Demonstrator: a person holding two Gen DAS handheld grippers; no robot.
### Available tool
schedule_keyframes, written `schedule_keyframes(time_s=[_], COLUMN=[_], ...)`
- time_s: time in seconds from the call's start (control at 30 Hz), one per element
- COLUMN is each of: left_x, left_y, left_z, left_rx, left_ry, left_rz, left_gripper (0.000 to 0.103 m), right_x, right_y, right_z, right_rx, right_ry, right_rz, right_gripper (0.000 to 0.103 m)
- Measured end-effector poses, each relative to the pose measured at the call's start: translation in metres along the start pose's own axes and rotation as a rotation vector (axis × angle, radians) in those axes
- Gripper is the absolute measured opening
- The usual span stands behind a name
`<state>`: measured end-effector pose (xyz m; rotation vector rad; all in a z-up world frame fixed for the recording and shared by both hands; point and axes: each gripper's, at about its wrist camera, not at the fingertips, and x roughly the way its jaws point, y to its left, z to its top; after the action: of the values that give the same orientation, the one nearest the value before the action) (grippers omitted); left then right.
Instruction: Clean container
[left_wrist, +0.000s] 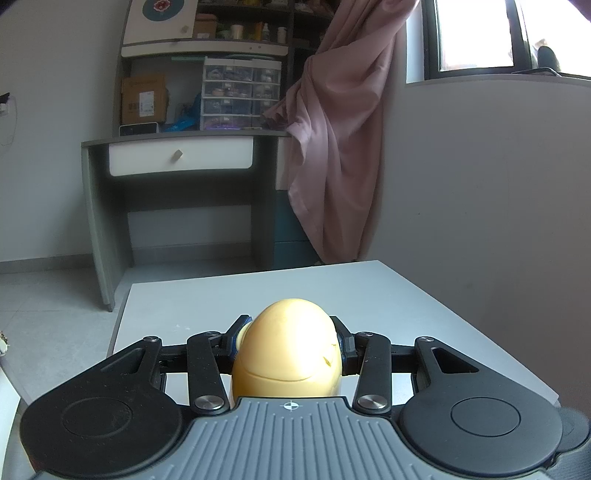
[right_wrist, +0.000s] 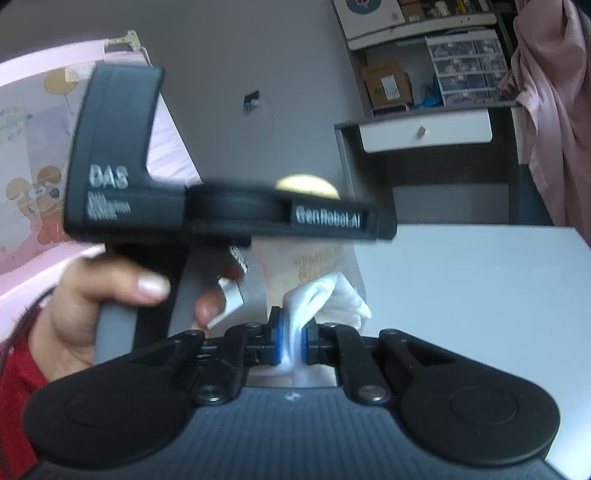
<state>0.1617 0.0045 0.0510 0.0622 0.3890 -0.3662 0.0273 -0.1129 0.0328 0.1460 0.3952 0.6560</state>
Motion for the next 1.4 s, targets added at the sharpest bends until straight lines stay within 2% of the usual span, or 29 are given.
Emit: schedule_keyframes(time_s=[0.3,0.6,0.8,0.9,0.93,1.07,1.17,1.4], left_x=[-0.001,-0.003,-0.005,-0.013,-0.017,-0.03,-0.034,-0.034], left_y=[0.001,0.004,0.001,0.008,0.01,0.017,0.021,0.043], left_z=[0.0,0.0,-0.005,-0.005,-0.006,-0.011,-0.016,-0.028], left_rx=[0.009,0.01,0.103,0.114,0.12,0.172,0.209,0.151], left_ry=[0.012,0.018,0.033,0.004,-0.015,-0.077,-0.093,-0.133], left_rz=[-0.002,-0.013,-0.021,-0.058,-0.081,-0.211,-0.264,-0.408], left_gripper=[0.044,0.044,0.05,0.079,0.084,0.087,0.088,0.088], right_x=[0.015,0.01,0.005,0.003,0.002,-0.006,-0.01,-0.011], right_y=[-0.002,0.008,0.008,0.004,0.003,0.003,0.007,0.009], right_z=[-0.014,-0.001,-0.005,-0.011,-0.013,-0.018,-0.02,-0.022], right_rx=[0.024,-0.007,-0.001,0.019,0.025,0.036,0.024,0.024], right_ry=[0.068,0.038,0.044,0.06,0.064,0.07,0.072,0.079], right_rz=[0.009,0.003,0.002,-0.008,-0.011,-0.012,-0.012,-0.017], right_gripper=[0.01,0.01,0.01,0.01,0.01,0.01,0.01,0.01])
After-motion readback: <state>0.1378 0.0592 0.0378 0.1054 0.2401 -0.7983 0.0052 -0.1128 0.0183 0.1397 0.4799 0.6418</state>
